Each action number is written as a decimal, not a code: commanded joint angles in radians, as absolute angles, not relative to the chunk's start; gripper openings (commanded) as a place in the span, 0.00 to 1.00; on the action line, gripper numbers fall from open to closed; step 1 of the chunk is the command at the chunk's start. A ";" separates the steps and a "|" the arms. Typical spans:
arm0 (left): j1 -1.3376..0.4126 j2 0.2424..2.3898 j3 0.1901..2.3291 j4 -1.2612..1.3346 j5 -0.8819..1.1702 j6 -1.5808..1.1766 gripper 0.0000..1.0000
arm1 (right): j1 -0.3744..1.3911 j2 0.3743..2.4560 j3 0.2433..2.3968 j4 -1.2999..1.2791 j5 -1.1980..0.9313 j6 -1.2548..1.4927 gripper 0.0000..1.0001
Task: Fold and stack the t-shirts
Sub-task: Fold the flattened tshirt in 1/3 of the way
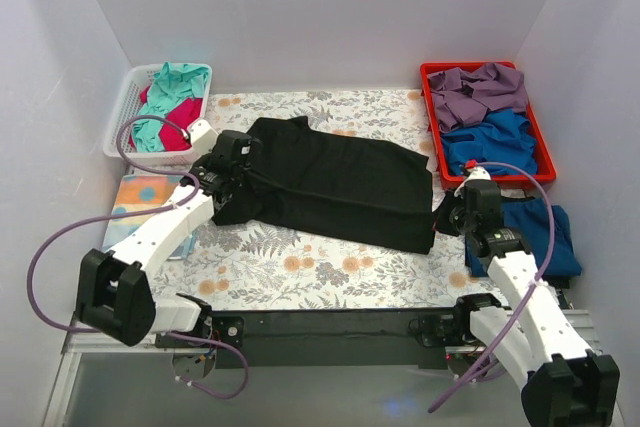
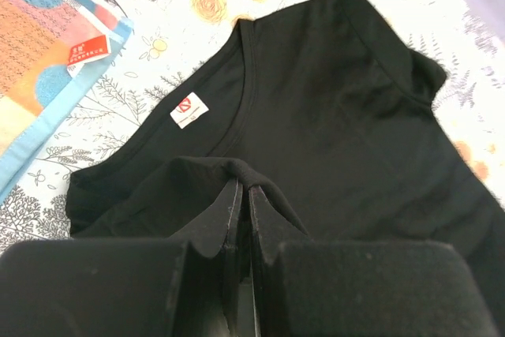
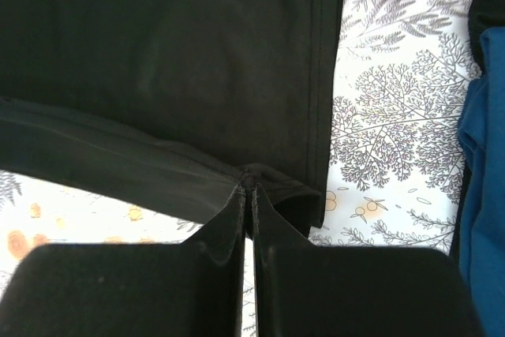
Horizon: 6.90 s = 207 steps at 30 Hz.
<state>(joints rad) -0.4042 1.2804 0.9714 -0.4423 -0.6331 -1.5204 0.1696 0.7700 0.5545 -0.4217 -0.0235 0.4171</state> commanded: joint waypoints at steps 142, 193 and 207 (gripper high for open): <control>-0.362 1.663 0.976 -0.156 -0.097 -1.493 0.00 | 0.293 0.988 0.580 -0.348 0.143 0.499 0.29; -0.494 1.850 1.038 -0.189 -0.466 -1.359 0.19 | 0.293 1.016 0.534 -0.291 0.077 0.500 0.29; -0.491 1.968 1.247 -0.193 -0.494 -1.289 0.18 | 0.293 1.043 0.537 -0.287 0.086 0.500 0.29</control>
